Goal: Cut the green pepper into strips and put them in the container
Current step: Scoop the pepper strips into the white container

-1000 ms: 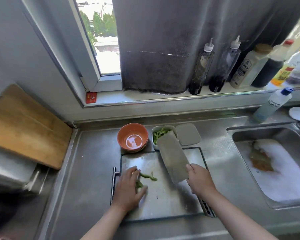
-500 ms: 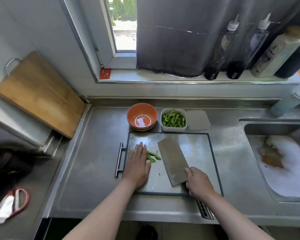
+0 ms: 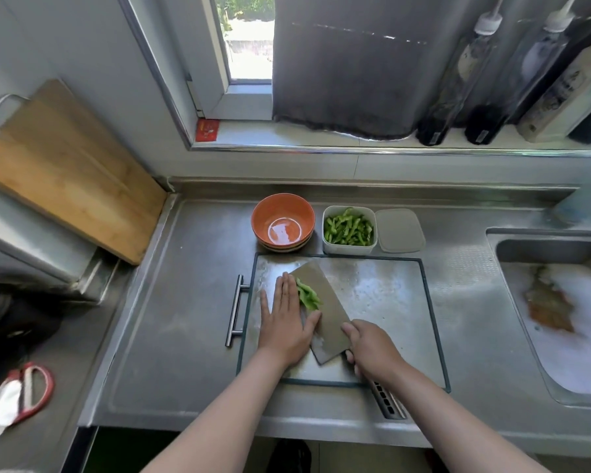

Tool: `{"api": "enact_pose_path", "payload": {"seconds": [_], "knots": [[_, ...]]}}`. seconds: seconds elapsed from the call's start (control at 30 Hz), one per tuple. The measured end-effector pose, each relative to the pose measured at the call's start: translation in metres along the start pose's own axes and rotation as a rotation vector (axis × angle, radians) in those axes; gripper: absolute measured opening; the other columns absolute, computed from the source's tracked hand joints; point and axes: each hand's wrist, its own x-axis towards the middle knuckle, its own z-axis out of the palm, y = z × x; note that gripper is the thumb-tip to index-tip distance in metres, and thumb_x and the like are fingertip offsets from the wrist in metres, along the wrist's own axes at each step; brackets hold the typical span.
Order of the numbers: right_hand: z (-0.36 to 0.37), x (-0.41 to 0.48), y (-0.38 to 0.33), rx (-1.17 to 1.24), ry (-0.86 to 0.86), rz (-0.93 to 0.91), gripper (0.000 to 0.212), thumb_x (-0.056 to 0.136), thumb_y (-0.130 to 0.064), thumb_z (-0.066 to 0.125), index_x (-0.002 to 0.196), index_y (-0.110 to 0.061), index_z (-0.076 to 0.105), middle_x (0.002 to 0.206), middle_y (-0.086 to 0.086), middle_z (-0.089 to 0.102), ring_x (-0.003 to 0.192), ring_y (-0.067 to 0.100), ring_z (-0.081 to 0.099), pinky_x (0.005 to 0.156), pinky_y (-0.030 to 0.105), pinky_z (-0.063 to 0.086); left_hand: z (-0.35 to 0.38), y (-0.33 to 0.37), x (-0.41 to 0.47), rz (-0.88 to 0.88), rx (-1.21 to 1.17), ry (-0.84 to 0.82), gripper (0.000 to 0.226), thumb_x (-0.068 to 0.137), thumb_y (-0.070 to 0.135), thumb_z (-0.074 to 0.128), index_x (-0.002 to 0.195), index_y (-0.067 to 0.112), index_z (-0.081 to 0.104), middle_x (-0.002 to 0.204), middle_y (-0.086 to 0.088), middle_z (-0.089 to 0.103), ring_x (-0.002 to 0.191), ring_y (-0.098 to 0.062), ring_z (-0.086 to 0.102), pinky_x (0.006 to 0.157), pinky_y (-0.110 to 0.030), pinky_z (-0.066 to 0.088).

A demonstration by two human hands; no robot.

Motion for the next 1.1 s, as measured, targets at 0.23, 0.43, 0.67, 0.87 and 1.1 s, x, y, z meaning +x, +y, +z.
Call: {"api": "enact_pose_path", "payload": {"seconds": [0.23, 0.43, 0.67, 0.87, 1.1], "knots": [[-0.038, -0.014, -0.017, 0.327, 0.038, 0.029, 0.033, 0.109, -0.028, 0.04, 0.088, -0.008, 0.055, 0.058, 0.007, 0.049, 0.038, 0.012, 0.043, 0.042, 0.024, 0.035, -0.048, 0.012, 0.019, 0.078, -0.789, 0.278, 0.071, 0.091, 0.033, 0.034, 0.159, 0.026, 0.015, 0.164, 0.01, 0.016, 0.15, -0.002, 0.012, 0.122, -0.03, 0.013], [-0.082, 0.005, -0.039, 0.369, 0.189, 0.008, 0.034, 0.108, -0.027, 0.04, 0.087, -0.007, 0.057, 0.054, 0.007, 0.049, 0.039, 0.019, 0.039, 0.048, 0.028, 0.035, -0.103, 0.041, 0.069, 0.17, -0.645, 0.4, 0.053, 0.1, 0.028, 0.032, 0.151, 0.017, 0.037, 0.157, 0.005, 0.035, 0.146, -0.008, 0.028, 0.121, -0.026, 0.021], [-0.114, 0.047, -0.059, 0.189, 0.31, 0.003, 0.037, 0.107, -0.029, 0.04, 0.084, -0.007, 0.058, 0.055, 0.007, 0.054, 0.039, 0.021, 0.043, 0.047, 0.028, 0.039, -0.091, 0.077, 0.15, 0.6, -0.052, 0.077, 0.057, 0.103, 0.031, 0.041, 0.155, 0.037, 0.022, 0.167, 0.002, 0.004, 0.153, -0.021, 0.003, 0.123, -0.04, 0.01], [-0.129, 0.073, -0.056, 0.079, 0.396, 0.015, 0.036, 0.107, -0.034, 0.039, 0.082, -0.016, 0.059, 0.07, 0.003, 0.056, 0.065, 0.025, 0.051, 0.064, 0.036, 0.046, -0.079, 0.073, 0.183, 0.584, -0.021, -0.091, 0.057, 0.107, 0.025, 0.039, 0.158, 0.026, 0.015, 0.166, 0.002, 0.001, 0.153, -0.017, -0.001, 0.124, -0.032, 0.006], [-0.148, 0.077, -0.044, 0.099, 0.473, 0.054, 0.036, 0.106, -0.037, 0.043, 0.079, -0.019, 0.058, 0.07, 0.003, 0.06, 0.075, 0.031, 0.063, 0.064, 0.035, 0.048, -0.075, 0.053, 0.183, 0.592, -0.126, 0.146, 0.049, 0.099, 0.025, 0.041, 0.148, 0.019, 0.045, 0.158, -0.003, 0.034, 0.142, -0.024, 0.036, 0.118, -0.042, 0.03]]}}
